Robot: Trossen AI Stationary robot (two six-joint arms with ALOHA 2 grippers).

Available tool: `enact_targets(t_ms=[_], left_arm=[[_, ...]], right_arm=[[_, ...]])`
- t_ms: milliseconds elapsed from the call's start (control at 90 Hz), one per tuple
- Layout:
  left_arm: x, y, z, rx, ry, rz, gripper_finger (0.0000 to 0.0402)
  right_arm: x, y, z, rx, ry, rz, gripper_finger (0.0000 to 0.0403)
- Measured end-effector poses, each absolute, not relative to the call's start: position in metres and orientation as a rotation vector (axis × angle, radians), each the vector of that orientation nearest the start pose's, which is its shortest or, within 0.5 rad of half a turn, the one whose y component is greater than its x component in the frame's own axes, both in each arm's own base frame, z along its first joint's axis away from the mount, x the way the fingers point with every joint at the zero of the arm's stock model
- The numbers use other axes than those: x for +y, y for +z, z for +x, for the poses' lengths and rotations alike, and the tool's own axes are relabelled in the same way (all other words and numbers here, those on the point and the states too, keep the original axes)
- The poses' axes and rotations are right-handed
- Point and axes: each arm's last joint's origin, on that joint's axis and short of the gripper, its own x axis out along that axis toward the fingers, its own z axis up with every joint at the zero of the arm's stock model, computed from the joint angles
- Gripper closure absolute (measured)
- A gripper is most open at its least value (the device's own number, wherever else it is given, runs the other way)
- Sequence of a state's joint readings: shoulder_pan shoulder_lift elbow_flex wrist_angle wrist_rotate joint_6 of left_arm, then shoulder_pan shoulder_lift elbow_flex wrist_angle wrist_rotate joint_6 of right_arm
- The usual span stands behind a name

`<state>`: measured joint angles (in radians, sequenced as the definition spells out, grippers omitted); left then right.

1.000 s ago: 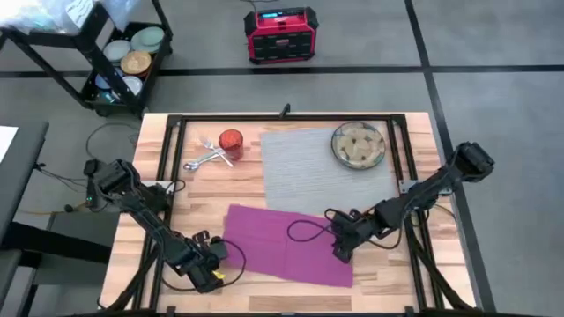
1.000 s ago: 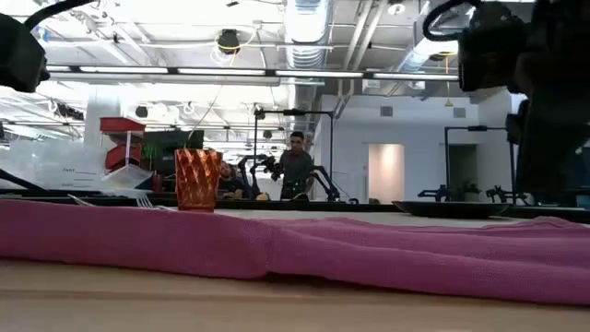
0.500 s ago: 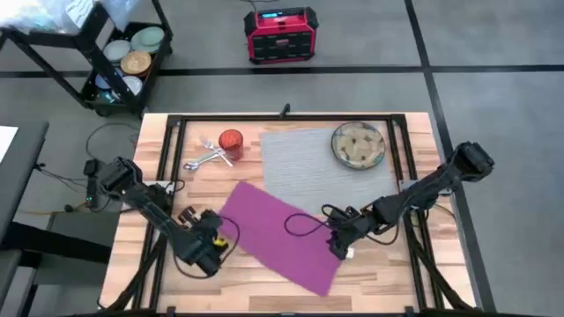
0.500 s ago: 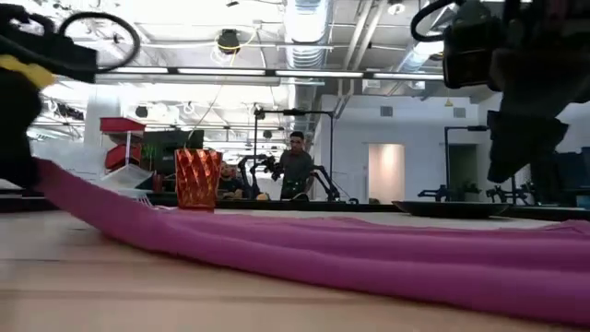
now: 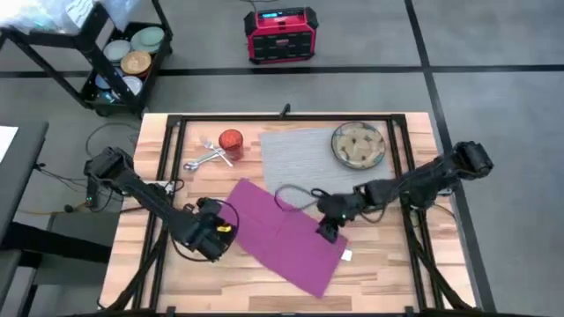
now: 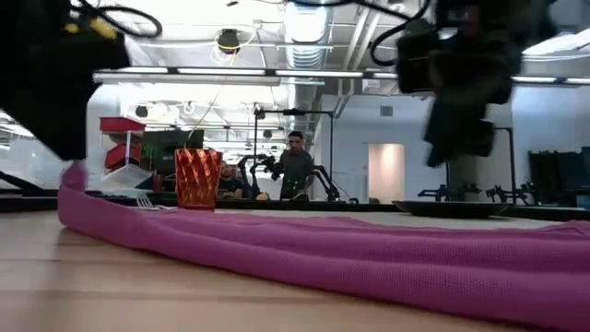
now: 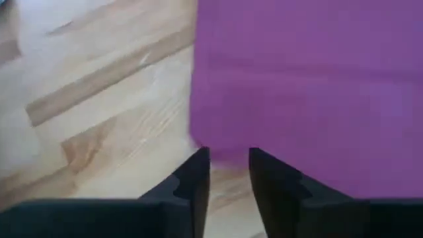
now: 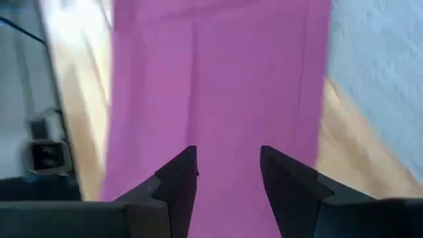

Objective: Set table place
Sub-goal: Fold the purple napkin

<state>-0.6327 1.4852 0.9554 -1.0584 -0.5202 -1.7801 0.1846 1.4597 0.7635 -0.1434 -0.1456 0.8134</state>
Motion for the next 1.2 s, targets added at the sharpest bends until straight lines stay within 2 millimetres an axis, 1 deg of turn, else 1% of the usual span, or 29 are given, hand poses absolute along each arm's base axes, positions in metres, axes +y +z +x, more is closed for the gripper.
enact_targets(t_ms=[67,133,233,300,422,500,733,811,933,1022,1200], left_arm=[[-0.133,0.206,0.206,0.873,0.856,-0.661,0.0284],[-0.138,0.210,0.214,0.861,0.725,-0.638,0.0282],[-0.145,0.213,0.223,0.839,0.581,-0.585,0.0287],[-0.145,0.214,0.226,0.841,0.537,-0.533,0.0293],[-0.136,0.213,0.229,0.868,0.546,-0.454,0.0302],[-0.129,0.212,0.230,0.894,0.555,-0.393,0.0305],[-0.100,0.211,0.239,0.970,0.584,-0.251,0.0307],[-0.091,0.211,0.243,0.996,0.578,-0.230,0.0307],[-0.080,0.210,0.247,1.011,0.590,-0.211,0.0307],[-0.074,0.210,0.249,1.022,0.589,-0.199,0.0307],[-0.067,0.210,0.251,1.046,0.579,-0.189,0.0307]], right_arm=[[0.048,0.183,0.277,0.922,-0.044,0.758,0.0251],[0.045,0.181,0.275,0.959,-0.047,0.750,0.0251],[0.045,0.174,0.265,1.083,-0.092,0.720,0.0251],[0.049,0.170,0.257,1.163,-0.125,0.702,0.0251],[0.063,0.166,0.247,1.252,-0.148,0.687,0.0251],[0.075,0.166,0.244,1.263,-0.147,0.686,0.0251],[0.104,0.165,0.232,1.257,-0.219,0.687,0.0251],[0.106,0.163,0.225,1.285,-0.277,0.664,0.0251],[0.104,0.161,0.219,1.305,-0.376,0.639,0.0251],[0.104,0.155,0.219,1.268,-0.365,0.669,0.0251],[0.106,0.134,0.212,1.190,-0.328,0.812,0.0251]])
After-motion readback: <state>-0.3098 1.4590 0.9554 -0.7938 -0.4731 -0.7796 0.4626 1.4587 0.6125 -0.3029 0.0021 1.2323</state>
